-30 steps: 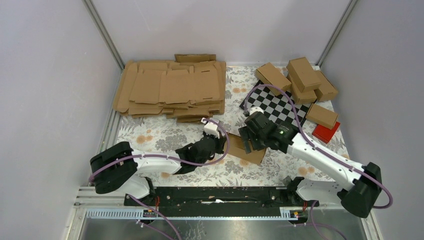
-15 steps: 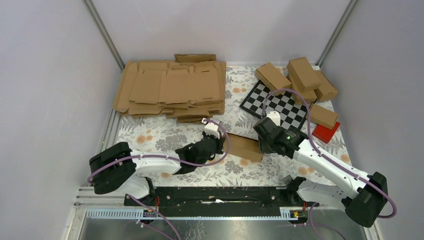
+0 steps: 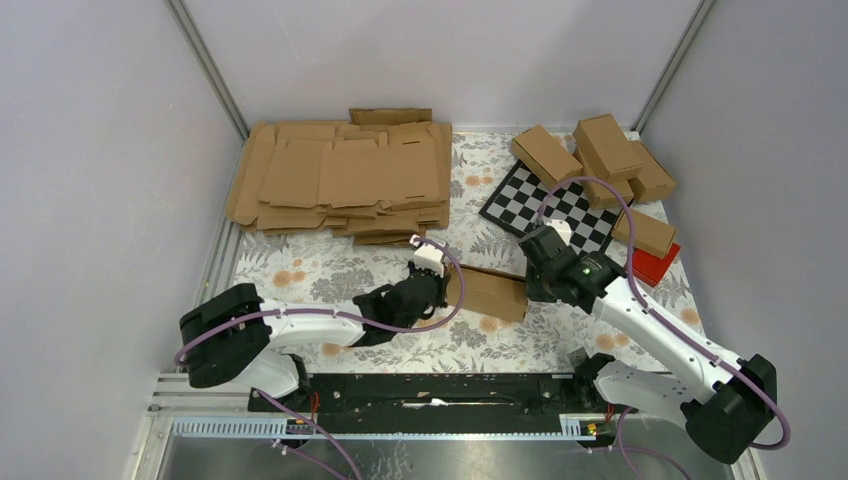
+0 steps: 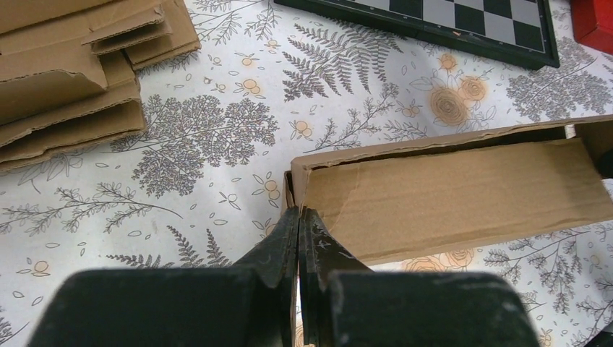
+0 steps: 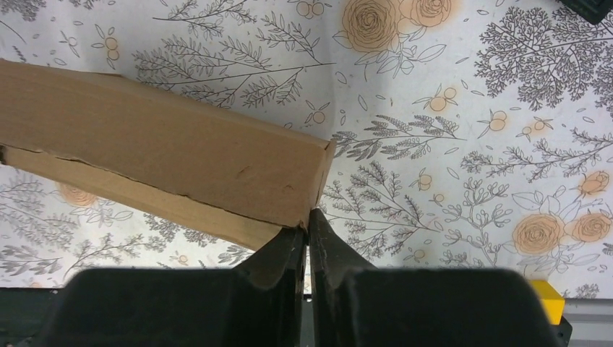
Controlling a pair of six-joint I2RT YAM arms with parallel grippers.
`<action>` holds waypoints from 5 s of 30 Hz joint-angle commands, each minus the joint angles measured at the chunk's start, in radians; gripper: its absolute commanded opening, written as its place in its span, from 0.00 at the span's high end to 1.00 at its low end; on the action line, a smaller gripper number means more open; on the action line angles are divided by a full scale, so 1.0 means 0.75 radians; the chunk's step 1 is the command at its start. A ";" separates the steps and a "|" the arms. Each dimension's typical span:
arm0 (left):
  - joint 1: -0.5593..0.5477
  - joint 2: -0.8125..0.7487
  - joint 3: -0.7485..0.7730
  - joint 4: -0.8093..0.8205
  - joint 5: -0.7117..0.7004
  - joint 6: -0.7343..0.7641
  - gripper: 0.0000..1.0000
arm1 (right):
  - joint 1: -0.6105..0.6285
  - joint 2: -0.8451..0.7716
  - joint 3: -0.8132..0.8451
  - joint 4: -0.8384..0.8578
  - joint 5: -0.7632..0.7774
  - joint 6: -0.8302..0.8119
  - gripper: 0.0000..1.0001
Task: Fold the paper box
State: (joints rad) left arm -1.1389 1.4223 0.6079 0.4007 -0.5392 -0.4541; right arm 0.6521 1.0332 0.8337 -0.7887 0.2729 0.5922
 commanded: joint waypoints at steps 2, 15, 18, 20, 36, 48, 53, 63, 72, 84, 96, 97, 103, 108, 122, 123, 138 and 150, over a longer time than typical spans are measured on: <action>-0.028 0.028 0.064 -0.041 -0.049 0.051 1.00 | -0.012 0.046 0.153 -0.097 -0.051 0.095 0.90; -0.067 0.108 0.151 -0.056 -0.143 0.117 1.00 | -0.119 0.206 0.257 -0.243 -0.286 0.254 0.99; -0.078 0.124 0.165 -0.057 -0.172 0.140 1.00 | -0.169 0.208 0.242 -0.242 -0.359 0.265 1.00; -0.086 0.130 0.176 -0.058 -0.188 0.156 1.00 | -0.205 0.203 0.235 -0.241 -0.418 0.267 1.00; -0.126 0.161 0.201 -0.050 -0.247 0.196 1.00 | -0.360 0.121 0.135 -0.189 -0.582 0.245 1.00; -0.134 0.171 0.188 -0.039 -0.238 0.176 1.00 | -0.358 0.038 0.028 -0.201 -0.490 0.206 1.00; -0.138 0.177 0.190 -0.041 -0.236 0.171 1.00 | -0.355 0.029 -0.010 -0.165 -0.494 0.224 1.00; -0.140 0.176 0.173 -0.043 -0.230 0.137 1.00 | -0.323 0.042 0.056 -0.237 -0.372 0.121 1.00; -0.140 0.178 0.177 -0.045 -0.230 0.135 1.00 | -0.301 0.048 0.071 -0.231 -0.424 0.096 1.00; -0.142 0.200 0.178 -0.045 -0.233 0.129 1.00 | -0.233 0.078 0.101 -0.247 -0.372 0.088 1.00; -0.143 0.173 0.125 -0.021 -0.229 0.088 1.00 | -0.013 0.025 -0.002 -0.206 -0.171 0.351 1.00; -0.144 0.172 0.124 -0.021 -0.227 0.083 1.00 | 0.004 0.021 -0.011 -0.205 -0.159 0.367 1.00; -0.146 0.164 0.116 -0.020 -0.226 0.072 1.00 | 0.057 0.018 -0.063 -0.204 -0.095 0.410 1.00; -0.146 0.152 0.103 -0.019 -0.230 0.065 1.00 | 0.070 0.027 -0.064 -0.223 -0.058 0.411 1.00; -0.150 0.116 0.070 -0.015 -0.244 0.050 1.00 | 0.096 -0.083 -0.018 -0.186 -0.067 0.212 0.54; -0.151 0.117 0.068 -0.013 -0.246 0.053 1.00 | 0.096 -0.096 -0.011 -0.180 -0.097 0.180 0.50; -0.161 0.111 0.070 0.006 -0.247 0.100 1.00 | 0.097 -0.063 0.302 -0.341 -0.250 -0.160 0.01; -0.161 0.098 0.049 0.034 -0.230 0.092 1.00 | 0.097 0.006 0.241 -0.070 -0.415 -0.397 0.00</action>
State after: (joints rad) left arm -1.2499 1.5188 0.6647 0.4232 -0.7353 -0.3889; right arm 0.7166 1.0374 1.0370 -0.9527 0.0273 0.3676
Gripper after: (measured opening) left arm 0.010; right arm 0.993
